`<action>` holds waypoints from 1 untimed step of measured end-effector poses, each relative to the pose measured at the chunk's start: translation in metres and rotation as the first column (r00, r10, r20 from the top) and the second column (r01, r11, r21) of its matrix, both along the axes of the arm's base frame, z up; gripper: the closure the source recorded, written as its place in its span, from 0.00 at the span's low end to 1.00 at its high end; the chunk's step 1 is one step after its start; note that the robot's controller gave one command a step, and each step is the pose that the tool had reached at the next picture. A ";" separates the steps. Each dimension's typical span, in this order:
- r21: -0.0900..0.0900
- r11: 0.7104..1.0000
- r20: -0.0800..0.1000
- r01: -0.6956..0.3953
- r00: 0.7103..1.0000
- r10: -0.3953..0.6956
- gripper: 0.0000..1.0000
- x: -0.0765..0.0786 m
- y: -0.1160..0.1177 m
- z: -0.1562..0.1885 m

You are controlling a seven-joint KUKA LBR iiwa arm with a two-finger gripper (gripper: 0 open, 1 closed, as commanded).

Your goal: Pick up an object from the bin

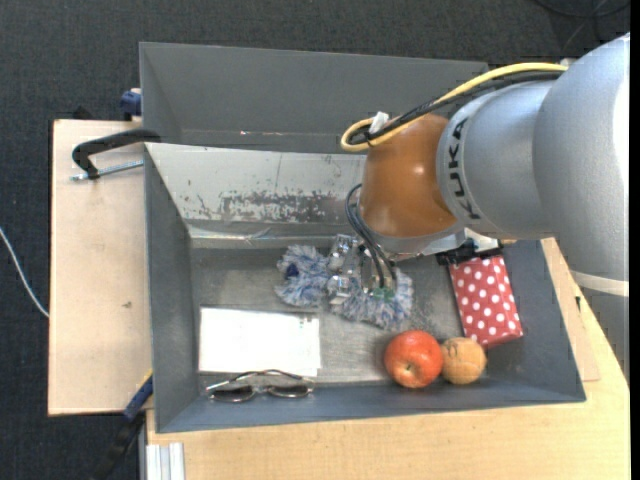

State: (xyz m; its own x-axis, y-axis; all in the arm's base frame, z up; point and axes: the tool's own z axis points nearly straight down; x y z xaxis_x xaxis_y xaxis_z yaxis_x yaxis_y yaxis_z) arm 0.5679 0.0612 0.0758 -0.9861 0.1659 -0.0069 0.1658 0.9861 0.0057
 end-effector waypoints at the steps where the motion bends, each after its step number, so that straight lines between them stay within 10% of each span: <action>1: -0.001 1.000 -0.003 0.000 1.000 0.000 1.00 -0.001 0.000 0.003</action>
Offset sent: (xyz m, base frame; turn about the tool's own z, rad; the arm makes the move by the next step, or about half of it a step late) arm 0.0000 0.0000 0.0926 0.0000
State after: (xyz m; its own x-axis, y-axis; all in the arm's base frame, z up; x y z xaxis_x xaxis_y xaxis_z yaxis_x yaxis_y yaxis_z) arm 0.5669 0.0613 0.0784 -0.9862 0.1656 -0.0045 0.1656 0.9862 0.0046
